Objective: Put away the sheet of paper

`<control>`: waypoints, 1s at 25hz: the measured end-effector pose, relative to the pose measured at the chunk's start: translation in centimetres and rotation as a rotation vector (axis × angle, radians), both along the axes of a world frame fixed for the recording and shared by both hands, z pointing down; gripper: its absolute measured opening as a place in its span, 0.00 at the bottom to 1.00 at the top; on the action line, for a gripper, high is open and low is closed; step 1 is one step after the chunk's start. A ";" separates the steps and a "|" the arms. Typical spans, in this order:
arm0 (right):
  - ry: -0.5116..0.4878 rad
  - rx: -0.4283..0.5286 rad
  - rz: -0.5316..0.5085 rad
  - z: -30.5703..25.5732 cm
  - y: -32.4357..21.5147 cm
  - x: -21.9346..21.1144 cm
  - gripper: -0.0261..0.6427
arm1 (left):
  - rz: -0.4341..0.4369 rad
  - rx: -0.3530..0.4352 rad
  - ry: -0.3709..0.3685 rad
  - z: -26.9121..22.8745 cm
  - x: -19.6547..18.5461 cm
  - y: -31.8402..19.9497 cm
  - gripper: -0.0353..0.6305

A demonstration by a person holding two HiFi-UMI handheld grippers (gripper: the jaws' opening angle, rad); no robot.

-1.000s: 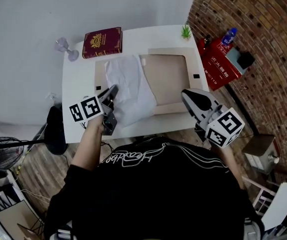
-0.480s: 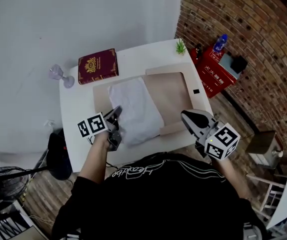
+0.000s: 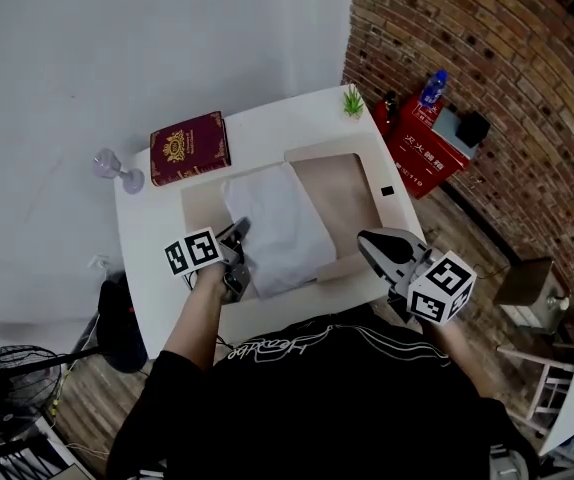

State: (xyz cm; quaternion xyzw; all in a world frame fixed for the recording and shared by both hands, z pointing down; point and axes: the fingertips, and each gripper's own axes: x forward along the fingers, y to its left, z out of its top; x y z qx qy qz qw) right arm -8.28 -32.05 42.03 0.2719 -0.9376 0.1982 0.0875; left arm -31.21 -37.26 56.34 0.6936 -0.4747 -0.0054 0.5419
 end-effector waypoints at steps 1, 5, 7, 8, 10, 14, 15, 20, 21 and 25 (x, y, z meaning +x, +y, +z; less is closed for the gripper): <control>0.000 -0.001 -0.004 0.0 -0.2 0.3 0.04 | 0.001 -0.002 -0.004 0.1 0.3 -0.2 0.10; -0.007 0.007 -0.017 -0.6 -1.2 1.3 0.04 | -0.008 -0.012 -0.005 0.0 1.4 -1.0 0.10; -0.001 0.010 -0.023 -0.9 -1.7 2.1 0.04 | -0.015 -0.017 -0.008 0.1 2.2 -1.1 0.10; 0.002 0.010 -0.027 -1.0 -1.9 2.6 0.04 | -0.018 -0.022 -0.010 0.1 2.6 -1.2 0.10; 0.005 0.009 -0.037 -1.3 -2.4 3.2 0.04 | -0.019 -0.032 -0.020 0.4 3.3 -1.3 0.10; -0.003 0.025 -0.061 -2.0 -3.1 3.6 0.04 | -0.016 -0.051 -0.053 1.1 4.0 -1.8 0.10; -0.002 0.032 -0.064 -2.1 -3.3 3.9 0.04 | -0.017 -0.058 -0.055 1.4 4.2 -1.9 0.10; -0.002 0.041 -0.048 -2.1 -4.4 5.7 0.04 | -0.024 -0.090 -0.063 2.4 5.9 -2.7 0.10; -0.004 0.038 -0.042 -2.0 -4.6 6.1 0.04 | -0.021 -0.092 -0.065 2.5 6.3 -2.9 0.10; -0.007 0.043 -0.019 -2.1 -5.6 7.5 0.04 | -0.017 -0.102 -0.054 3.0 8.0 -3.8 0.10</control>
